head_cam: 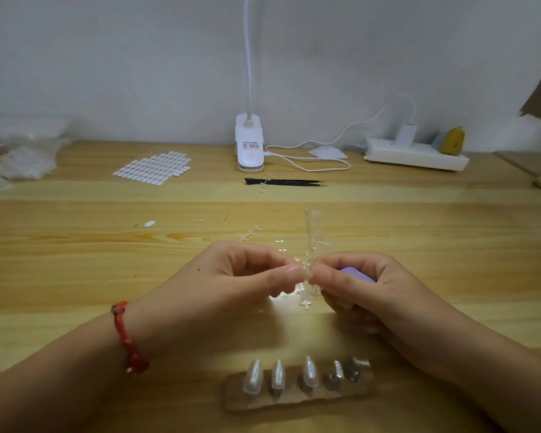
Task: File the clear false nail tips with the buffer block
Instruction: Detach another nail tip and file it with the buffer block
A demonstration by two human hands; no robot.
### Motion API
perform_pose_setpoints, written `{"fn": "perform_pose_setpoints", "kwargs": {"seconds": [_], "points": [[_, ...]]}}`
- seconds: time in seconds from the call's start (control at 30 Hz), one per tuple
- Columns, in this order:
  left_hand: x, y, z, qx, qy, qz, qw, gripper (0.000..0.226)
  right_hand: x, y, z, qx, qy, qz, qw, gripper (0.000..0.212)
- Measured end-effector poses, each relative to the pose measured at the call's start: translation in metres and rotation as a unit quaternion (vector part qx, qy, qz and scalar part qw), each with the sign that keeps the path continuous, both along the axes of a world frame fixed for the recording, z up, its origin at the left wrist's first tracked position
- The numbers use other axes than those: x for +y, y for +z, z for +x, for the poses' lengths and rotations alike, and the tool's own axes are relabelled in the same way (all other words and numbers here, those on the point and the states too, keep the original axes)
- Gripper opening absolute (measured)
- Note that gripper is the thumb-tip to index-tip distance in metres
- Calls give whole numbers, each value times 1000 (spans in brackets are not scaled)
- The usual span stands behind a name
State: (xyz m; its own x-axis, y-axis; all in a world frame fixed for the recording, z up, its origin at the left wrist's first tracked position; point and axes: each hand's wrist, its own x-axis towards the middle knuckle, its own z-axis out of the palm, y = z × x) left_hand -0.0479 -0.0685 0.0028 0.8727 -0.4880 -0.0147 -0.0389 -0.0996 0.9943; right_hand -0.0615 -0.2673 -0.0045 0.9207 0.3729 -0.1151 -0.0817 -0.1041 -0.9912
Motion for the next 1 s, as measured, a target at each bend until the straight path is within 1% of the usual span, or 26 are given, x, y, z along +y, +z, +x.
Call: {"fn": "perform_pose_setpoints", "kwargs": {"seconds": [0.07,0.1,0.13,0.2,0.23,0.27,0.3,0.33,0.37,0.4,0.43,0.47,0.5,0.53,0.57,0.6,0.7,0.77,0.9,1.0], "points": [[-1,1,0,3,25,-9,1000,15,1,0,0,7,-20,28,999,19],[-1,1,0,-3,46,-13,999,14,1,0,1,-2,-47,18,999,18],[-1,1,1,-18,68,-14,997,14,0,0,2,-23,-80,-10,996,19],[-1,0,0,-61,104,-5,993,15,0,-1,2,-97,-124,-82,984,18],[-1,0,0,-85,116,3,990,16,1,-1,2,-138,-126,-119,975,16],[-2,-1,0,-104,127,8,986,19,1,-1,0,-170,-123,-157,965,19],[-1,-2,0,-116,139,7,983,21,1,-3,1,-195,-114,-196,954,27],[-2,-2,-1,-121,150,1,981,23,0,-5,2,-203,-111,-221,947,35],[-2,-2,-2,-122,156,-7,980,25,-2,-7,5,-197,-117,-231,946,34],[-3,-1,-2,-122,158,-13,980,25,-4,-8,8,-162,-131,-207,956,29],[-4,-1,-4,-119,156,-17,980,24,-6,-7,11,-109,-134,-152,973,33],[-4,-2,-5,-116,150,-18,982,23,-7,-5,12,-52,-133,-67,987,40],[-5,-2,-6,-110,140,-20,984,21,-7,-4,11,-9,-120,22,993,43],[-6,-4,-7,-104,129,-21,986,19,-6,-3,11,22,-104,91,990,43],[-7,-4,-7,-96,119,-23,988,17,-5,-3,9,39,-81,138,986,41],[-8,-6,-8,-87,113,-25,990,17,-4,-5,7,44,-61,161,984,38],[-10,-11,-8,-79,106,-26,991,19,-1,-12,8,42,-27,168,985,37],[-9,-15,-7,-81,106,-25,991,16,0,-15,6,24,-19,168,985,37],[-10,-20,-6,-89,104,-13,991,14,-1,-19,4,-33,6,110,993,38],[-11,-21,-5,-100,107,-2,989,14,-2,-19,4,-42,7,101,994,37]]}}
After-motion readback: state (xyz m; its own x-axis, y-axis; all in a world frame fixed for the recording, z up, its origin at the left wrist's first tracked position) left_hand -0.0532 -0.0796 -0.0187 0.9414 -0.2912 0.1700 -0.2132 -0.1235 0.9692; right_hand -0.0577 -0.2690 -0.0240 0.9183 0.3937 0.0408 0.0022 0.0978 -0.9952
